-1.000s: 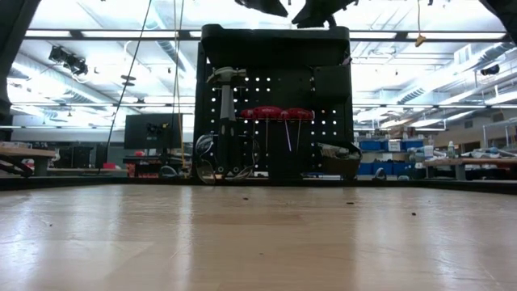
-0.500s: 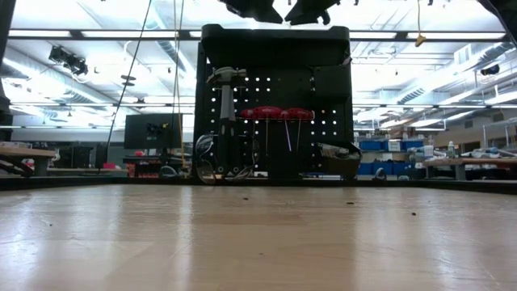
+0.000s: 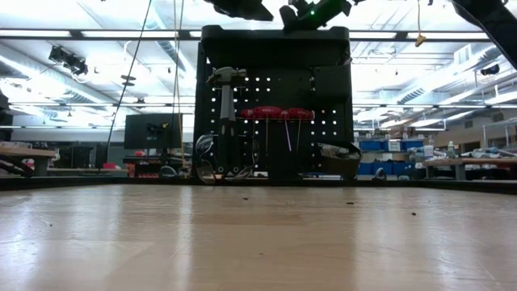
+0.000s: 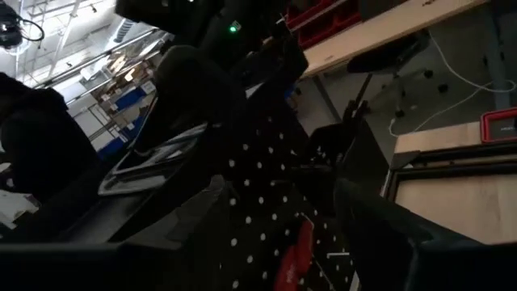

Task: Hang tools onto peg board
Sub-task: Put the C-clamp on the table

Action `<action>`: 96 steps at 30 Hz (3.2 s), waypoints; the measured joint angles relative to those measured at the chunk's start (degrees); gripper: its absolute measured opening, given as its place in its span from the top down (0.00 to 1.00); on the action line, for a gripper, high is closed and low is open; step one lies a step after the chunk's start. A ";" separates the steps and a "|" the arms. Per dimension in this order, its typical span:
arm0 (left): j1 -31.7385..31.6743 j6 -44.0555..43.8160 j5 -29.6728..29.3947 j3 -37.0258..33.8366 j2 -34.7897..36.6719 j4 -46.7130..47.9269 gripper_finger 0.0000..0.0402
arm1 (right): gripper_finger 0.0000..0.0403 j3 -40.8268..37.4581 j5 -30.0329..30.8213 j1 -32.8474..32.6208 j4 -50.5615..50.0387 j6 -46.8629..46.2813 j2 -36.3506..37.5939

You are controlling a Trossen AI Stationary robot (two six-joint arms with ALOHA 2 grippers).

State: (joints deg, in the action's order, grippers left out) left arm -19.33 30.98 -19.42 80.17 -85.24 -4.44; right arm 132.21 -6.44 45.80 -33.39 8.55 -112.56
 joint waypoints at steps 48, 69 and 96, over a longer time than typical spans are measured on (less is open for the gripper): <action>1.07 -3.15 -4.74 -0.58 4.08 10.66 0.44 | 0.64 0.51 41.82 0.94 25.91 31.02 -3.70; 0.96 -1.63 -6.99 -0.58 4.08 12.68 0.44 | 0.81 0.82 30.84 -2.16 25.83 36.44 -5.77; -0.22 17.71 -9.90 2.11 4.30 9.73 0.44 | 0.85 0.49 7.90 -3.44 20.25 21.74 -3.42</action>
State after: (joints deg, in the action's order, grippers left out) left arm -19.55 48.69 -29.32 82.29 -80.94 5.29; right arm 132.70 1.47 42.37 -13.14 30.29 -115.97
